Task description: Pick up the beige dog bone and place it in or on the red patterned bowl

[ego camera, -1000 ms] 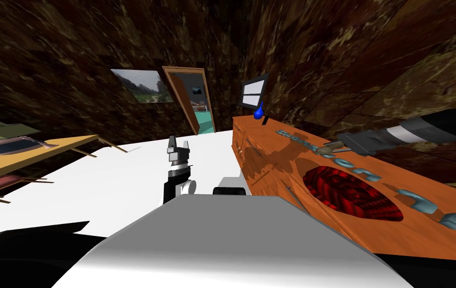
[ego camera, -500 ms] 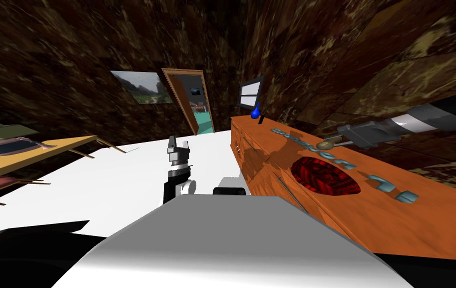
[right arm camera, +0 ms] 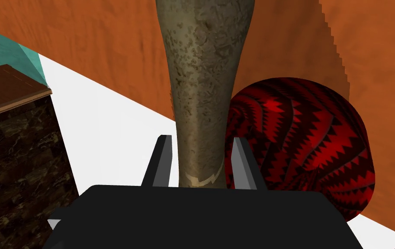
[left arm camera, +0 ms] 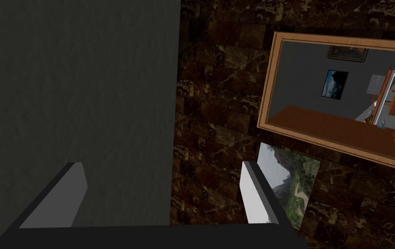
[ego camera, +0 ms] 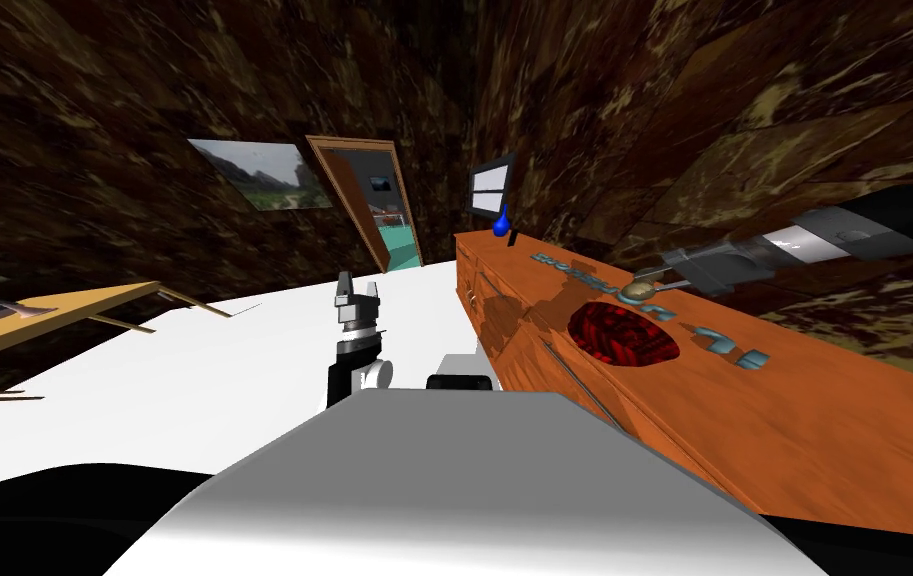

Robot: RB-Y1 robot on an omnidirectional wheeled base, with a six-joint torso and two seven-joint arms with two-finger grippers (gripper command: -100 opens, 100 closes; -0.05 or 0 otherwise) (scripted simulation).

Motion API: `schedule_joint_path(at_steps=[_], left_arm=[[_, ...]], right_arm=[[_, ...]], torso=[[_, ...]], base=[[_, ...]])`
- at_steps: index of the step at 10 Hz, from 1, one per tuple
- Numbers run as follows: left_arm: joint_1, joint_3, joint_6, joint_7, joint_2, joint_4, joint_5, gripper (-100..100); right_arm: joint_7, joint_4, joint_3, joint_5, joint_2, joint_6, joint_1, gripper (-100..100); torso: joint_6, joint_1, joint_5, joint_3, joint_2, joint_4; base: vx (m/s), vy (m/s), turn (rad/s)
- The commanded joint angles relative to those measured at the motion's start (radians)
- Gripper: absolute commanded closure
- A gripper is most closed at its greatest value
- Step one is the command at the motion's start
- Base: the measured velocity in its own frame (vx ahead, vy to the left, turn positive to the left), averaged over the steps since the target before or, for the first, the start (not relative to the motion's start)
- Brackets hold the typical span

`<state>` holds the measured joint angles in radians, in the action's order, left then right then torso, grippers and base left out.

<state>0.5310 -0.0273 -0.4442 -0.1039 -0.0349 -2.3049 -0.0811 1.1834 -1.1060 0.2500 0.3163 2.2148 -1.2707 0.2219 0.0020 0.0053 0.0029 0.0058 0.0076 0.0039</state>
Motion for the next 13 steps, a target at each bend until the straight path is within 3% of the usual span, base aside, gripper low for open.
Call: schedule_joint_path(at_steps=[1,9,10,11,13], left_arm=[[0.000,0.000,0.000,0.000,0.000,0.000,0.000,0],[0.000,0.000,0.000,0.000,0.000,0.000,0.000,0],[0.000,0.000,0.000,0.000,0.000,0.000,0.000,0],[0.000,0.000,0.000,0.000,0.000,0.000,0.000,0],[0.000,0.000,0.000,0.000,0.000,0.000,0.000,0]], right_arm=[[-0.017,-0.034,0.007,-0.001,0.000,0.005,-0.024,100],[-0.080,-0.173,0.043,0.000,-0.012,0.008,-0.137,100],[-0.071,-0.167,0.054,-0.001,-0.009,0.011,-0.138,100],[-0.074,-0.171,0.055,-0.001,-0.010,0.012,-0.139,-100],[-0.074,-0.170,0.055,-0.001,-0.010,0.012,-0.139,-100]], torso=[[0.000,0.000,0.000,0.000,0.000,0.000],[0.002,0.000,0.000,-0.001,-0.001,0.000],[0.002,0.000,0.000,0.000,-0.001,0.000],[0.001,0.000,0.000,-0.001,-0.002,0.000],[0.001,0.000,0.000,-0.002,-0.004,-0.001]], base=[[-0.030,0.004,-0.073],[-0.024,0.011,-0.105],[-0.013,0.010,-0.037],[0.000,0.000,0.000],[0.000,0.000,0.000]])
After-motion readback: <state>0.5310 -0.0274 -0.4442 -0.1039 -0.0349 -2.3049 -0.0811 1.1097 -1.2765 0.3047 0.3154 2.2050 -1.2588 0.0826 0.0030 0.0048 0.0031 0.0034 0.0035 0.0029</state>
